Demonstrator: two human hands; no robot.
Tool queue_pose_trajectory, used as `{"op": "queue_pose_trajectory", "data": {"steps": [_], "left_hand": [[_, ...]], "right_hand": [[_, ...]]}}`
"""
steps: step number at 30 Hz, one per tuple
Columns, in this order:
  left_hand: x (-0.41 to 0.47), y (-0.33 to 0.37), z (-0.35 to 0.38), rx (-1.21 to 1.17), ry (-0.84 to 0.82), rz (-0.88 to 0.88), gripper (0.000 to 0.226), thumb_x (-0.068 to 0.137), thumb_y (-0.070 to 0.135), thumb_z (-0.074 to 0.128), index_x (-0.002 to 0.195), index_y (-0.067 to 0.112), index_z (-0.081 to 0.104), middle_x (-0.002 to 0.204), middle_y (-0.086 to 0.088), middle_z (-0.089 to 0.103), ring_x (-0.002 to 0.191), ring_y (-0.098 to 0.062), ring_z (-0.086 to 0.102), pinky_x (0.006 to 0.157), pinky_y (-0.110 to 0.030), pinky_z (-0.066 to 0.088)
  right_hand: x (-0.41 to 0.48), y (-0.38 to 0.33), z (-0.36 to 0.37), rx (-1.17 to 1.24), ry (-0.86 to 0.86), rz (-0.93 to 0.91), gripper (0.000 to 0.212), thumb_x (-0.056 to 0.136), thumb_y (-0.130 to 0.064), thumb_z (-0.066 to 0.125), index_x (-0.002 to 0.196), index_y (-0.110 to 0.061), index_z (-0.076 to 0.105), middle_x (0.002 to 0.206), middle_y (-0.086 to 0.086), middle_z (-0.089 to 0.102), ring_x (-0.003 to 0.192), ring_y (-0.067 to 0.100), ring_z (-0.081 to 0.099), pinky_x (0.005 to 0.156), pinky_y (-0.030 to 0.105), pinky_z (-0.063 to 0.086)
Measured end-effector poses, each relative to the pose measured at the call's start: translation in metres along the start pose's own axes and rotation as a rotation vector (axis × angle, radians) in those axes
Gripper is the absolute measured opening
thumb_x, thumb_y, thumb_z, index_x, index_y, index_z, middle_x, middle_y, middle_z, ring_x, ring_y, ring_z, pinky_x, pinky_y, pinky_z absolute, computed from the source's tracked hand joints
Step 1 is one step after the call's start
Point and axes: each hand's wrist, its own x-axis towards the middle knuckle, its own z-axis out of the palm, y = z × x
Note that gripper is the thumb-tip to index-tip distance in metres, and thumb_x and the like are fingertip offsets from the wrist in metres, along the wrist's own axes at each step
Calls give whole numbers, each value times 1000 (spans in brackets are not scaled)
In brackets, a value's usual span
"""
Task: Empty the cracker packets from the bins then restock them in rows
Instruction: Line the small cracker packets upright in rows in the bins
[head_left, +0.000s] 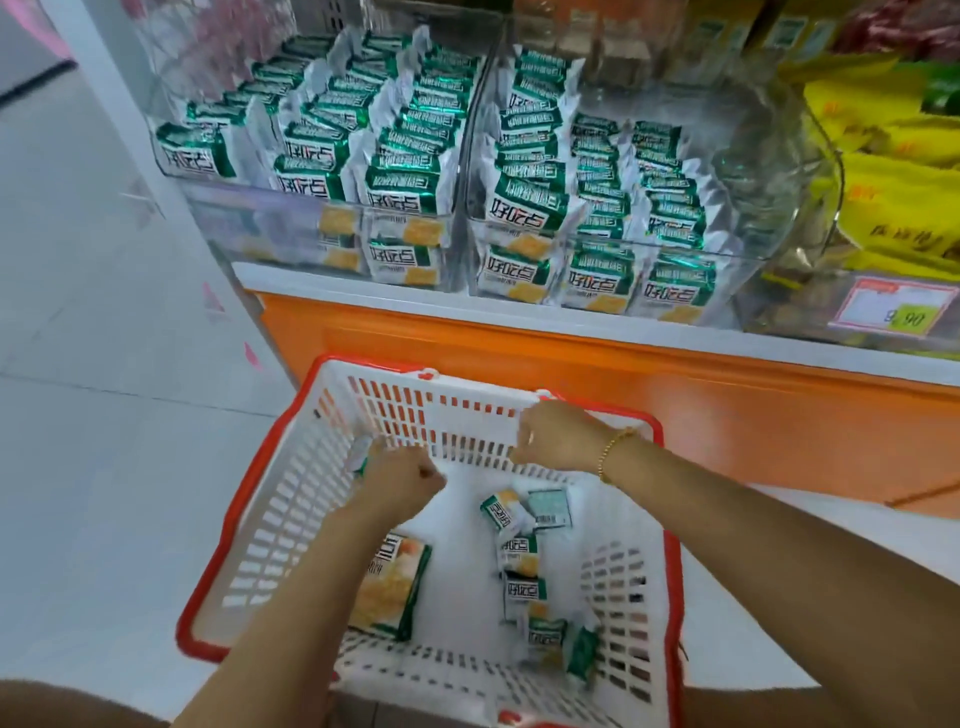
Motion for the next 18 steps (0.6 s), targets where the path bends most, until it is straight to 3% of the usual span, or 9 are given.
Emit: {"op": "queue_pose_trajectory", "data": {"steps": [2,4,6,7,8,9,11,14,18], "left_hand": [[-3,-25,20,-38,-107,-99,37,87,15,56,56,16,36,55,-3,34,48,-12,28,56,-31,27],[-6,-40,35,-59,-155,-181,7,90,18,59,83,16,58,80,-9,57,70,-15,54,62,-26,41],[-1,-49,56,-92,-173,-232,22,91,21,61,111,12,63,109,-7,63,101,-19,60,83,-24,45],[2,-50,66,-133,-180,-251,25,91,20,62,114,11,62,114,-7,62,104,-20,58,86,-24,44],[6,-49,76,-173,-189,-263,24,90,19,63,112,11,61,113,-8,62,99,-19,58,84,-25,45],[9,-47,86,-194,-211,-286,24,89,18,64,112,10,60,112,-9,62,93,-18,57,81,-26,47],[18,-44,109,-205,-251,-321,35,88,19,64,120,8,57,120,-11,60,95,-20,57,81,-28,48],[29,-32,137,-229,-254,-373,51,87,24,64,132,6,48,131,-11,54,117,-24,52,88,-25,41],[37,-11,167,-466,-214,-508,52,84,26,70,124,1,48,122,-13,58,105,-23,58,74,-27,42]], "right_hand": [[20,13,45,80,-116,107,35,94,-33,57,103,-1,64,98,11,63,94,26,62,76,29,49],[32,23,84,199,-123,191,25,93,-31,58,89,-7,57,89,6,56,85,19,57,69,22,45],[40,31,112,293,-68,237,19,91,-25,61,79,-16,50,83,-1,48,82,16,51,63,15,38],[44,33,122,313,-59,241,10,89,-20,62,85,-15,54,88,2,52,86,17,53,66,18,40],[49,36,130,328,-46,225,15,89,-17,61,103,-11,59,103,9,57,98,21,55,77,24,44],[54,36,135,317,-53,186,34,91,-14,59,124,-7,55,123,14,56,113,26,53,91,30,42],[62,34,138,279,-110,87,52,96,-10,51,146,-11,37,147,13,41,132,26,40,103,30,33],[78,32,148,237,-166,1,68,92,-6,57,151,-17,25,156,10,27,141,25,28,111,31,28],[96,40,161,201,-213,10,90,81,-30,76,151,-16,22,154,14,27,142,28,23,115,37,26]]}}
